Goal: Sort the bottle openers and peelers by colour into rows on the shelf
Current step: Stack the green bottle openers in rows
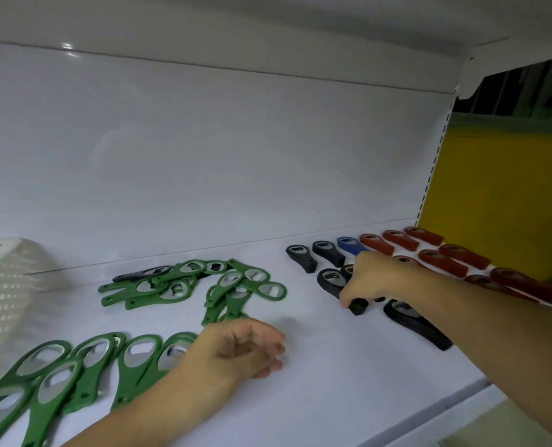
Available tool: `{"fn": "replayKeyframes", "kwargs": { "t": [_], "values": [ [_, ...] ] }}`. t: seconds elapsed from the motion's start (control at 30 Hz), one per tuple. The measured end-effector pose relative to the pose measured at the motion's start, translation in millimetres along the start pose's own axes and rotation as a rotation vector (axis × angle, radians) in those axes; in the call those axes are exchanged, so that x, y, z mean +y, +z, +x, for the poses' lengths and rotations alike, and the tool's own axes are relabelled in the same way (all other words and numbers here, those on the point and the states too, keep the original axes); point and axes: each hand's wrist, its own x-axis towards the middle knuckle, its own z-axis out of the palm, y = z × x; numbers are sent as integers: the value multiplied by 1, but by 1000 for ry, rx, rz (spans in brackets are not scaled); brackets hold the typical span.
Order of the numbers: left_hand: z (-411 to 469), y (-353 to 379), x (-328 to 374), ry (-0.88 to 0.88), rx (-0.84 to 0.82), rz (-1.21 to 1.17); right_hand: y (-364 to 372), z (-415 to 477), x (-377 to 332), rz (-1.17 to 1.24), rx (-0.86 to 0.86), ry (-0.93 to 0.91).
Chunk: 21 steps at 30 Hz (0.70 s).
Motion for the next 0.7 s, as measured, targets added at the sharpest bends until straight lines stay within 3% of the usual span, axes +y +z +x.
{"fn": "replayKeyframes", "kwargs": {
  "t": [0.27,0.4,0.47,0.6,0.7],
  "values": [
    [-2,-8,10,84,24,-8,-8,24,-1,-178,-68,10],
    [1,-22,10,108,155,132,-17,28,-11,-175,179,-69],
    [1,-32,14,145,257,342,-6,31,-27,-63,299,-162],
    [8,-62,26,148,323,1076,44,34,-75,92,310,-399],
    [16,-92,23,46,410,1218,67,44,-115,167,332,-558]
  ]
}}
